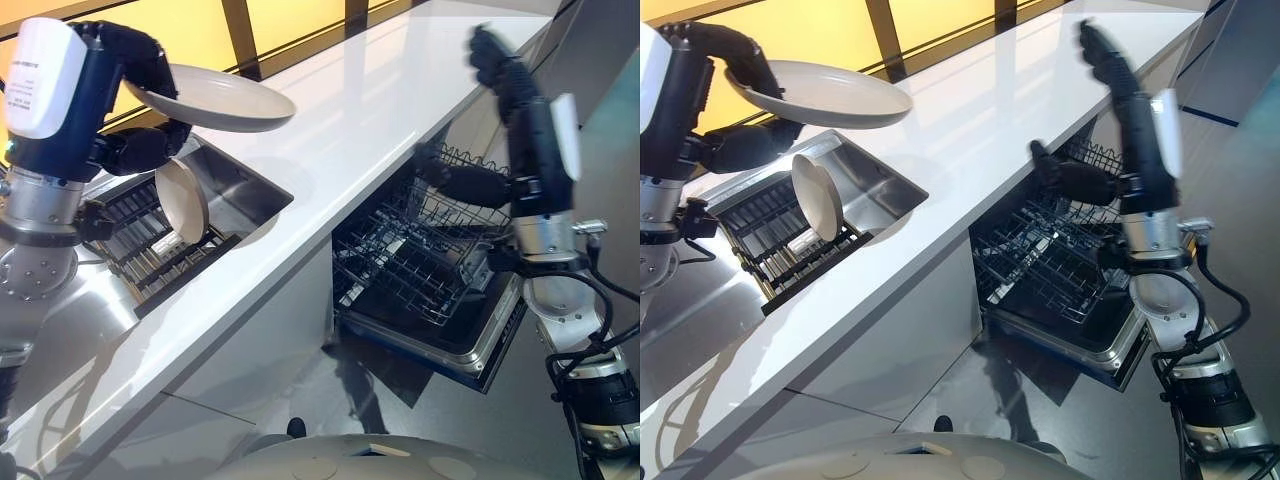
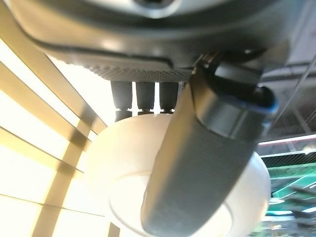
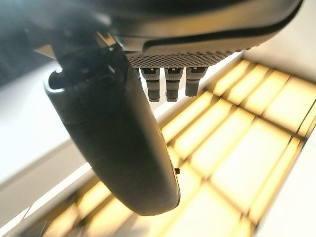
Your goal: Pick up plates and place into dishwasher.
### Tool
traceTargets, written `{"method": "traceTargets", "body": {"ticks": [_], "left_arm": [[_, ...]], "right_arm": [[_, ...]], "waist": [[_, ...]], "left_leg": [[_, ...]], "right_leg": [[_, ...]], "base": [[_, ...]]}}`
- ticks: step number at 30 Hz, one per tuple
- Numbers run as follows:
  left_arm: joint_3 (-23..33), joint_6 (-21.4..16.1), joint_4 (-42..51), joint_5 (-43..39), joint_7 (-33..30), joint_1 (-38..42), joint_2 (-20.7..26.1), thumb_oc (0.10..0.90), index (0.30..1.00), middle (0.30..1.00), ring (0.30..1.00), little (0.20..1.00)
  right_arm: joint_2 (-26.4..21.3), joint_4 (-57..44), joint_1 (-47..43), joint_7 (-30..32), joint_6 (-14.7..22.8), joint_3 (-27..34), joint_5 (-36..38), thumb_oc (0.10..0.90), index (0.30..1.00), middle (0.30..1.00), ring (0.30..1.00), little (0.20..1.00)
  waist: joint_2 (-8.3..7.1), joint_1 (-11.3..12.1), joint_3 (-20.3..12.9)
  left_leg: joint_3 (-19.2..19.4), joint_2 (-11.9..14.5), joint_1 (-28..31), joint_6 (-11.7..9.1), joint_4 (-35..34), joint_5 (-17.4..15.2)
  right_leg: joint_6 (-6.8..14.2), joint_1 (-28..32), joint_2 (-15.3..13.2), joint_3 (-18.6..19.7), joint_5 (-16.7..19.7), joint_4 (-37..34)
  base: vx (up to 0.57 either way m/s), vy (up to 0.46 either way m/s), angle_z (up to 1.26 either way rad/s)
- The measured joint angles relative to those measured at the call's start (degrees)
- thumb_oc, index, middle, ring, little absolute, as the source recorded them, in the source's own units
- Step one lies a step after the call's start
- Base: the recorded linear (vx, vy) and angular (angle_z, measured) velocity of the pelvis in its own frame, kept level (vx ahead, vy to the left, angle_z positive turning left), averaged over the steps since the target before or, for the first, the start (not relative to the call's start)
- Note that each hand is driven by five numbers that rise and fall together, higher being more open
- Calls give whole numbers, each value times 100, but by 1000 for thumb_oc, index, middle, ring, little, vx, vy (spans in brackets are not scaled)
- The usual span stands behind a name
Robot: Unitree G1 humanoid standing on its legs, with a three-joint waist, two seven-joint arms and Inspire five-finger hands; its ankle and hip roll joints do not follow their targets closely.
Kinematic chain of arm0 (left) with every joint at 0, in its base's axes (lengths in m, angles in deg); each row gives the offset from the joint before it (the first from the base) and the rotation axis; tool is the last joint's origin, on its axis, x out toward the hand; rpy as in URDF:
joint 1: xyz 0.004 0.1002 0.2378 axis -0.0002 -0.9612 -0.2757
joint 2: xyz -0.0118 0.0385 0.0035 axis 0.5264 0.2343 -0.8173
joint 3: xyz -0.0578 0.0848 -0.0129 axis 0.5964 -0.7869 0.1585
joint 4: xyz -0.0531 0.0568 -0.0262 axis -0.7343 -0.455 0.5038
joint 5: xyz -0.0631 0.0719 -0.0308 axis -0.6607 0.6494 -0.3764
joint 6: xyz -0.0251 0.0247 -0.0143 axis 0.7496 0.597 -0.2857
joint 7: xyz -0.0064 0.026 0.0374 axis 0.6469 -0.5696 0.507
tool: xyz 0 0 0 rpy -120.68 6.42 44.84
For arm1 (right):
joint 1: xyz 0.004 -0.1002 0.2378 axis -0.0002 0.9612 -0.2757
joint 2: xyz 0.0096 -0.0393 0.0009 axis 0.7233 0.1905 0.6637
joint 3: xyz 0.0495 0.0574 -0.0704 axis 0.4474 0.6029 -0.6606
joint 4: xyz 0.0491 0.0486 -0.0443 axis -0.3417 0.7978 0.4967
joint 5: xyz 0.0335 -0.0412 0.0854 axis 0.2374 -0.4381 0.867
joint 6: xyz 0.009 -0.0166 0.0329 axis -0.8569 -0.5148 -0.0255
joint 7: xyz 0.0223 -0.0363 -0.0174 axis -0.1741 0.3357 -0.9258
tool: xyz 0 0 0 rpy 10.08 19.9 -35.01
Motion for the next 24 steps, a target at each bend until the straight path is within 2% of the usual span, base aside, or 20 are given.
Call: {"method": "traceTargets", "body": {"ticks": [4, 8, 13, 17, 20, 24], "left_arm": [[-591, 50, 238, -262, 442, 414, -27, 100, 300, 300, 300, 200], [-1013, 127, 256, -570, 738, 740, -124, 100, 300, 300, 300, 200], [-1608, 563, 261, -1260, 1238, 1172, -501, 100, 300, 300, 300, 200], [-1853, 790, 260, -1477, 1504, 1213, -691, 100, 300, 300, 300, 200], [-2054, 839, 260, -1603, 1665, 1246, -700, 100, 300, 300, 300, 200], [-2076, 1052, 255, -1748, 1726, 1339, -702, 122, 319, 319, 319, 222]], "right_arm": [[-174, -66, -615, -548, -210, -491, 2, 800, 900, 900, 900, 900], [-185, -72, -914, -658, -310, -703, 3, 800, 900, 900, 900, 900], [-165, -74, -1381, -661, -491, -1227, -69, 800, 900, 900, 900, 900], [-84, -79, -1454, -674, -749, -1304, -79, 800, 900, 900, 900, 900], [-86, -72, -1454, -680, -1060, -1388, -78, 100, 300, 300, 300, 200], [-81, -29, -1451, -671, -1203, -1531, -99, 100, 300, 300, 300, 200]], "waist": [[-1, 53, -1], [-2, 106, -1], [-17, 112, 5], [-50, 107, 19], [-87, 104, 38], [-117, 84, 57]], "left_leg": [[-13, -14, -5, 1, 1, 2], [-8, -18, -8, -2, 2, 5], [-2, -22, -14, -3, 2, 6], [0, -18, -13, -3, 2, 6], [3, -21, -14, -3, 2, 6], [3, -21, -16, -2, 2, 6]], "right_leg": [[0, -1, 0, -7, 0, 0], [0, -5, 2, -12, 0, 1], [0, 0, 1, -10, 0, 0], [0, 1, 4, -10, 0, 0], [0, 1, 2, -10, 0, 0], [0, 1, 2, -10, 0, 0]], "base": [[-2, -3, 1], [0, 0, 0], [0, 0, 0], [0, 0, 0], [0, 0, 0], [0, 0, 0]]}}
